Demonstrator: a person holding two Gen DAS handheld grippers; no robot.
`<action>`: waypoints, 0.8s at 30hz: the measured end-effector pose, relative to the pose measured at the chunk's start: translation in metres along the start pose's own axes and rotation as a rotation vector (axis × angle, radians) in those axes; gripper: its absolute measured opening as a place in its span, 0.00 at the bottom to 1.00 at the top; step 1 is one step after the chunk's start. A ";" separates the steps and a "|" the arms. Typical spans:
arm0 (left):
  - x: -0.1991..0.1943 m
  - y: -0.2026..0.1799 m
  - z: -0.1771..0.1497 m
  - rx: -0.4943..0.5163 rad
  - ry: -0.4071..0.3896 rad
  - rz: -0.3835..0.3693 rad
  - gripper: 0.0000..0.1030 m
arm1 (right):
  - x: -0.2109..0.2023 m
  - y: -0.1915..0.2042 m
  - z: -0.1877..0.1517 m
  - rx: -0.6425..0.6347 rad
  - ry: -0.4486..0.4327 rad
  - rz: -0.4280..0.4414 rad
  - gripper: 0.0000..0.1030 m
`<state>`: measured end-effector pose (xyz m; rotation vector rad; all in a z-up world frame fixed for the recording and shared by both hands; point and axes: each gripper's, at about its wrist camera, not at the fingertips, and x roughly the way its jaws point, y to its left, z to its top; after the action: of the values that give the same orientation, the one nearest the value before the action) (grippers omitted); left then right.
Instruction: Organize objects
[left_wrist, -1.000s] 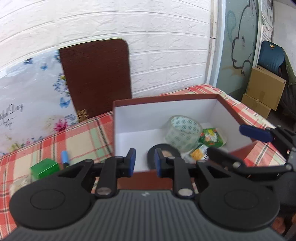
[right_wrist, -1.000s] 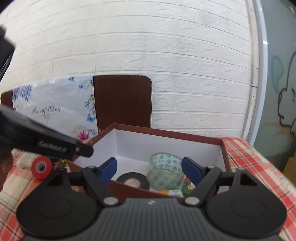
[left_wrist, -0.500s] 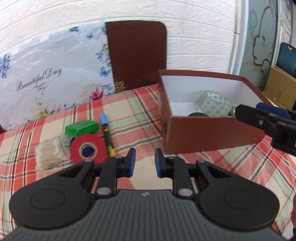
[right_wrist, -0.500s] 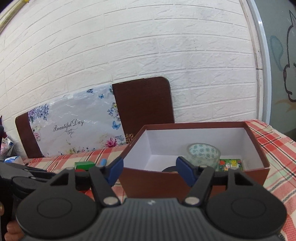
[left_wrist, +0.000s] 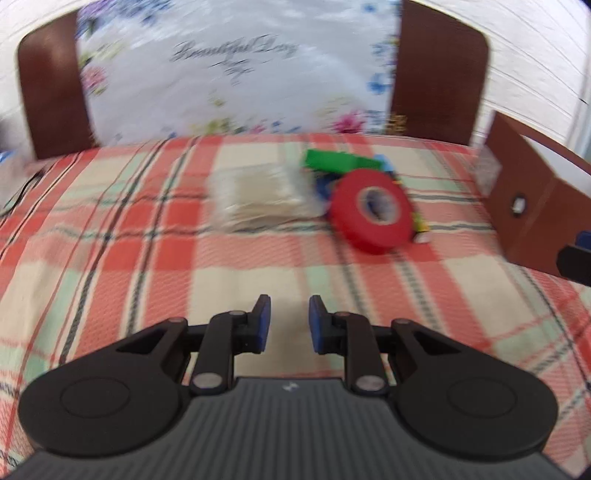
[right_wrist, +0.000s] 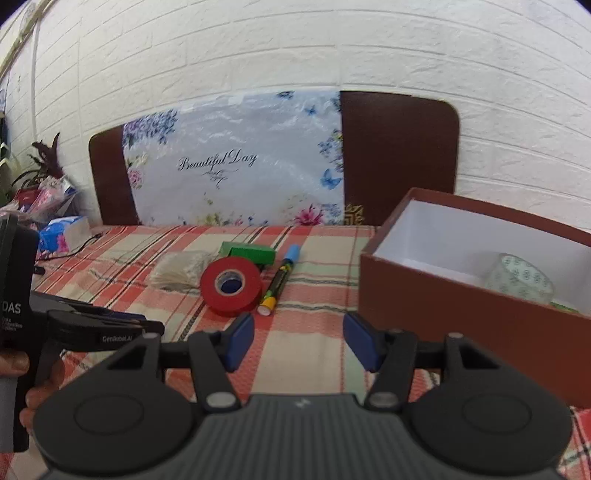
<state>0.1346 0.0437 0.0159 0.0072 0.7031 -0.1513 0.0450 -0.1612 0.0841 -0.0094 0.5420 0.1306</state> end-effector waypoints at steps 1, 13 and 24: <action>0.000 0.007 -0.004 -0.011 -0.029 0.012 0.25 | 0.009 0.005 0.001 -0.013 0.014 0.017 0.54; 0.004 0.032 -0.017 -0.090 -0.167 -0.047 0.28 | 0.144 0.064 0.022 -0.295 0.081 0.104 0.81; 0.005 0.034 -0.018 -0.100 -0.166 -0.060 0.28 | 0.093 0.034 0.002 -0.262 0.205 0.135 0.74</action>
<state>0.1319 0.0782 -0.0025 -0.1213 0.5446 -0.1718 0.1206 -0.1161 0.0386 -0.2435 0.7275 0.3343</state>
